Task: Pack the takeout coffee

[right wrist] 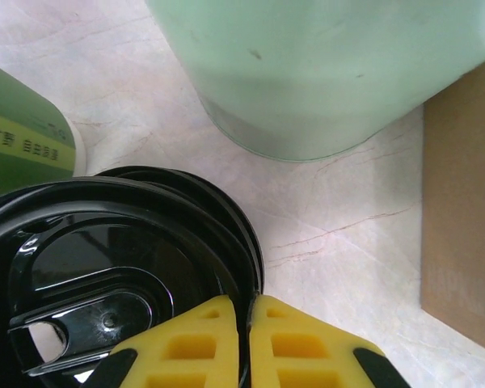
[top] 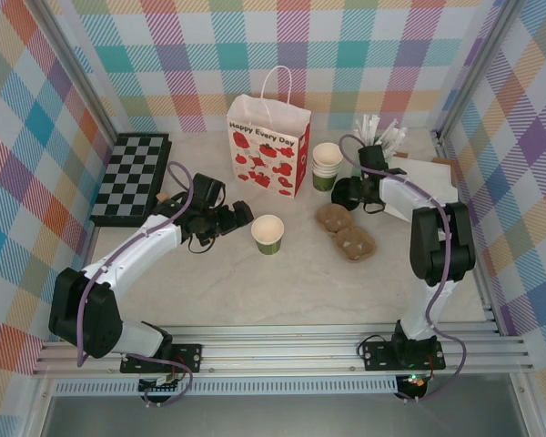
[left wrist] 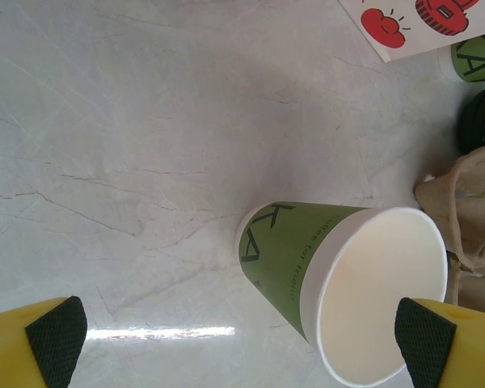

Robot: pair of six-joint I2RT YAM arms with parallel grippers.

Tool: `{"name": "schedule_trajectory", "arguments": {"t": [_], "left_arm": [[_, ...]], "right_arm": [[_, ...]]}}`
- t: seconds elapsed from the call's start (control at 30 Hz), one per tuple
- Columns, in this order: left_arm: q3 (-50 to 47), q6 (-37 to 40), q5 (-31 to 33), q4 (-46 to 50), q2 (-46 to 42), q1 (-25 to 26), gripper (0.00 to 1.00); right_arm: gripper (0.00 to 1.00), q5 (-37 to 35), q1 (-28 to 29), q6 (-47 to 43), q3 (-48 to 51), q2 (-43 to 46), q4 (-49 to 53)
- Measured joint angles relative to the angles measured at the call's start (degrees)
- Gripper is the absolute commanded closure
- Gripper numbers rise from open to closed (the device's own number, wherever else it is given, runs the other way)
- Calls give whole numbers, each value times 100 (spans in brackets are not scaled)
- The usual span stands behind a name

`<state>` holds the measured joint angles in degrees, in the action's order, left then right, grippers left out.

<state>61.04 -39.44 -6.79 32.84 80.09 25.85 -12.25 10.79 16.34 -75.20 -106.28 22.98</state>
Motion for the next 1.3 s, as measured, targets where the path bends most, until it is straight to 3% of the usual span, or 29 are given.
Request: {"name": "schedule_trajectory", "arguments": {"t": [0.37, 0.6, 0.83, 1.1, 1.3], "left_arm": [[96, 245, -549, -426, -109, 57, 0], [1408, 398, -1027, -625, 275, 654, 12], [2736, 658, -730, -442, 1314, 999, 27], [3381, 1095, -334, 85, 2037, 1008, 40], [3484, 1471, -297, 155, 2114, 1082, 49]], "right_arm": [[95, -52, 98, -227, 761, 1196, -157], [95, -107, 1088, 46, 986, 2151, -181], [95, -490, 2140, 214, 966, 2406, -243], [95, -763, 2511, 225, 686, 2406, -98], [96, -920, 2621, 205, 380, 2310, 212]]}}
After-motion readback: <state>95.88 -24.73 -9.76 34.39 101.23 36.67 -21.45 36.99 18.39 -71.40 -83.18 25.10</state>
